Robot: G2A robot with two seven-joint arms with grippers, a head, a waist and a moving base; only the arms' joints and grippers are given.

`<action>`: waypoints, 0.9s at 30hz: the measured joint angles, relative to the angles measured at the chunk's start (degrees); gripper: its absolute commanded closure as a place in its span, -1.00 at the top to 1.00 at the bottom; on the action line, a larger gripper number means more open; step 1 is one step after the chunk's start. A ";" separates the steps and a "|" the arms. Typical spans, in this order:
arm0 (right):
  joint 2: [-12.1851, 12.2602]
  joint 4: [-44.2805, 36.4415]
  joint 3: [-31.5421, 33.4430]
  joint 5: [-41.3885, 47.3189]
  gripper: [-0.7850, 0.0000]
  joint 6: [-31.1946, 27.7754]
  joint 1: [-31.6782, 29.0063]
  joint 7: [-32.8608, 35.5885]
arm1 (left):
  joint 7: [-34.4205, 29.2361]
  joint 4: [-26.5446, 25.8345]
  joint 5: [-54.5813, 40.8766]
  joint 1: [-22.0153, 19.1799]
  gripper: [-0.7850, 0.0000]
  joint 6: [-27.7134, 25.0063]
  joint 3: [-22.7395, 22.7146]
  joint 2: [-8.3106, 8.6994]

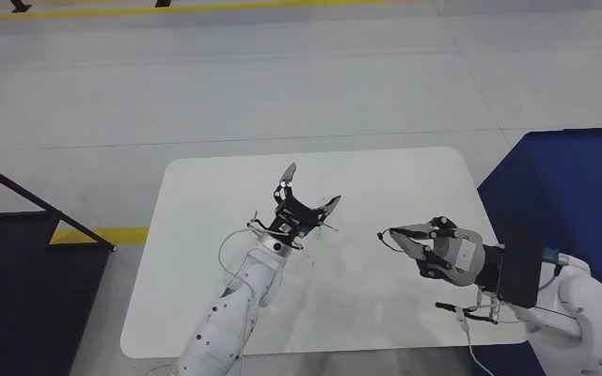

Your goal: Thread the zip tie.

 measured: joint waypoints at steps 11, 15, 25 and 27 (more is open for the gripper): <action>0.25 -3.17 2.08 4.30 -1.00 -0.35 -0.62 4.37 | 0.62 -1.60 0.18 1.12 1.00 -0.41 -0.28 0.24; 0.25 -3.17 2.08 4.30 -1.00 -0.36 -0.62 4.37 | 0.62 -1.60 0.18 1.12 1.00 -0.41 -0.28 0.24; -0.05 1.93 0.30 -4.33 -1.00 9.03 5.54 10.42 | 2.19 -11.20 -8.01 5.24 1.00 -4.58 -5.08 1.13; -0.09 5.38 -3.29 -6.53 -1.00 9.41 9.27 13.81 | 3.27 -14.60 -10.46 7.09 1.00 -4.84 -7.09 1.44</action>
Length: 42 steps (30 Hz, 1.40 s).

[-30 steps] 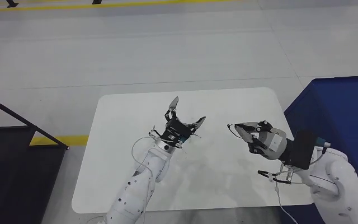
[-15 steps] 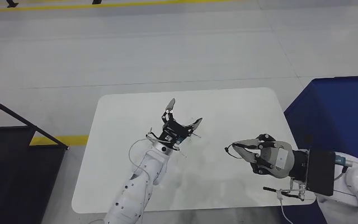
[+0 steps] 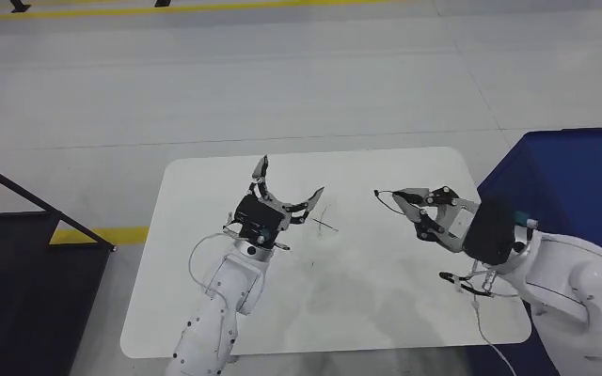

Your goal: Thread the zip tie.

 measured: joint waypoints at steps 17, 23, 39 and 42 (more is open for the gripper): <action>-8.94 38.72 -45.15 -18.68 -0.25 5.44 36.42 17.18 | 4.90 -9.45 -4.09 7.92 1.00 2.06 -3.90 0.76; -10.89 44.92 -48.17 -18.73 1.00 6.51 39.29 14.27 | 4.90 -9.45 -4.09 7.92 1.00 2.06 -3.90 0.76; -5.20 29.09 -25.88 -27.17 1.00 18.19 23.24 -7.72 | 4.90 -9.45 -4.09 7.92 1.00 2.06 -3.90 0.76; -3.85 23.50 -18.26 -27.80 1.00 21.07 15.81 -12.35 | 4.90 -9.45 -4.09 7.92 1.00 2.06 -3.90 0.76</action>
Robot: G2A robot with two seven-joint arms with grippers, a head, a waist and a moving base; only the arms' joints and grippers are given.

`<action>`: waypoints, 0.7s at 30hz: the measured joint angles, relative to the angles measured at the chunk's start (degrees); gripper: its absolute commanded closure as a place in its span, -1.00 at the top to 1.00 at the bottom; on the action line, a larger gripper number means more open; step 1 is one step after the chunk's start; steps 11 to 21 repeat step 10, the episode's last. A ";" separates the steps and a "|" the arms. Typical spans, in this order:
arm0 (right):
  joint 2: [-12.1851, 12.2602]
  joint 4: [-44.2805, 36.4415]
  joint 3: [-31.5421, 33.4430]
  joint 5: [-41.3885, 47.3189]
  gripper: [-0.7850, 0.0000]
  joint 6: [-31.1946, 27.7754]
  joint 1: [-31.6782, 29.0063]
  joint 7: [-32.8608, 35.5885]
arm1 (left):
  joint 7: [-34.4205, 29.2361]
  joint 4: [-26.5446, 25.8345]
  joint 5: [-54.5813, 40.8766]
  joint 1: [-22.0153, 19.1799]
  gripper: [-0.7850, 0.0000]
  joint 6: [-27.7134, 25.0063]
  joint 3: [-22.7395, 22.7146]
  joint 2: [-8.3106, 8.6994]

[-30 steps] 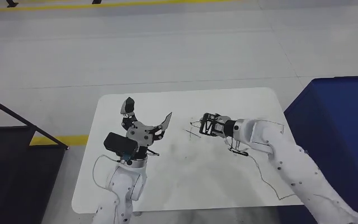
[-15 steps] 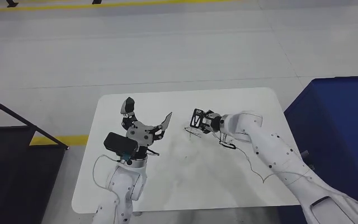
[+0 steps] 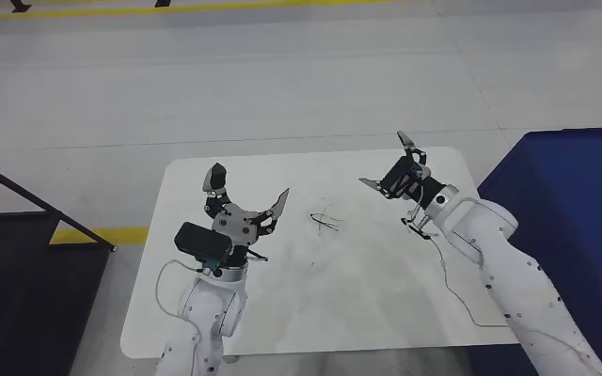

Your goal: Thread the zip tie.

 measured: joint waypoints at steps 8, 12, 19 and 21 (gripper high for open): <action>0.83 -5.48 6.39 1.20 1.00 -1.04 -7.55 -3.59 | 0.00 0.00 0.00 0.00 1.00 0.00 0.00 0.00; 0.83 -5.47 6.38 1.19 1.00 -1.03 -7.54 -3.58 | 0.00 0.00 0.00 0.00 1.00 0.00 0.00 0.00; 0.83 -5.47 6.38 1.19 1.00 -1.03 -7.54 -3.58 | 0.00 0.00 0.00 0.00 1.00 0.00 0.00 0.00; 0.83 -5.47 6.38 1.19 1.00 -1.03 -7.54 -3.58 | 0.00 0.00 0.00 0.00 1.00 0.00 0.00 0.00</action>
